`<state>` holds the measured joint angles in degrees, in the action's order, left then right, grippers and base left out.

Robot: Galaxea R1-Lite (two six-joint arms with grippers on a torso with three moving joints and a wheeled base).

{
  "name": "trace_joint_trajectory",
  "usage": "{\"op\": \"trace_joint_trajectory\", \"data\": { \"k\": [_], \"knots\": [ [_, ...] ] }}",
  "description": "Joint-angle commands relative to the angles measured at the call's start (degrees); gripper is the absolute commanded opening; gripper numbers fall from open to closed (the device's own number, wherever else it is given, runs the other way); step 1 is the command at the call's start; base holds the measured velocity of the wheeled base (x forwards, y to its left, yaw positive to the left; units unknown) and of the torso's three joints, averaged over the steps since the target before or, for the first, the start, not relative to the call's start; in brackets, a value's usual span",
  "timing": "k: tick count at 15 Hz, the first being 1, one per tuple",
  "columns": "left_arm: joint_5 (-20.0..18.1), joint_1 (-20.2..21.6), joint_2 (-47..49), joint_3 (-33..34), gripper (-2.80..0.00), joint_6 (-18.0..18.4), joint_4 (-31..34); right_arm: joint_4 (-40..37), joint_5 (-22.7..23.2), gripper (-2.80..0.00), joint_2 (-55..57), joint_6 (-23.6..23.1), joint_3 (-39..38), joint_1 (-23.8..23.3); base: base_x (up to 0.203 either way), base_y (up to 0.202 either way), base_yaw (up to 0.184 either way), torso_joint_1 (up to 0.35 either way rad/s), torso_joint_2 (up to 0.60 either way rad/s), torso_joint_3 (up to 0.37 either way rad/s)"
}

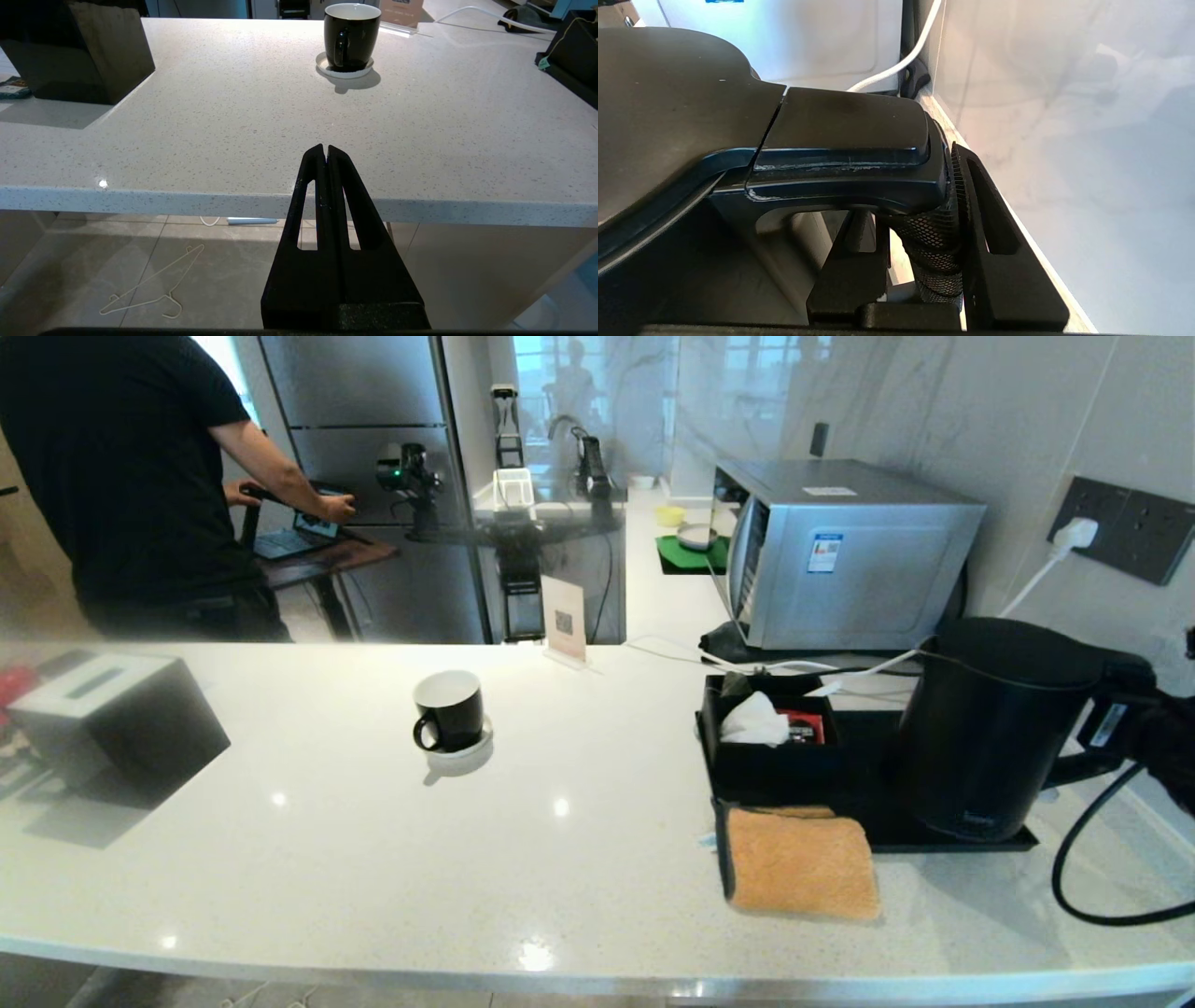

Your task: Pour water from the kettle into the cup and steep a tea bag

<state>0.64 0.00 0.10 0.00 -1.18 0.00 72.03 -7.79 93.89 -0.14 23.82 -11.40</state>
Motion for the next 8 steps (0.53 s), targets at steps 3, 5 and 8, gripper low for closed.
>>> {"op": "trace_joint_trajectory", "data": {
  "k": [3,5,8],
  "knots": [
    [0.1,0.0,0.1,0.0,-2.80,0.0,0.0,-2.9,0.1,-2.80,-5.4,0.6,-0.5,1.0,0.000,0.000,0.000,0.000,0.00,0.000],
    [0.1,0.0,0.0,0.0,-2.80,0.0,0.0,-3.5,0.1,-2.80,-6.1,0.6,-0.5,2.5,0.000,0.000,0.000,0.000,0.00,0.000],
    [0.1,0.0,0.1,0.0,-2.80,0.0,0.0,-3.6,0.1,-2.80,-6.5,0.5,-0.5,4.6,0.000,0.000,0.000,0.000,0.00,0.000]
  ]
}}
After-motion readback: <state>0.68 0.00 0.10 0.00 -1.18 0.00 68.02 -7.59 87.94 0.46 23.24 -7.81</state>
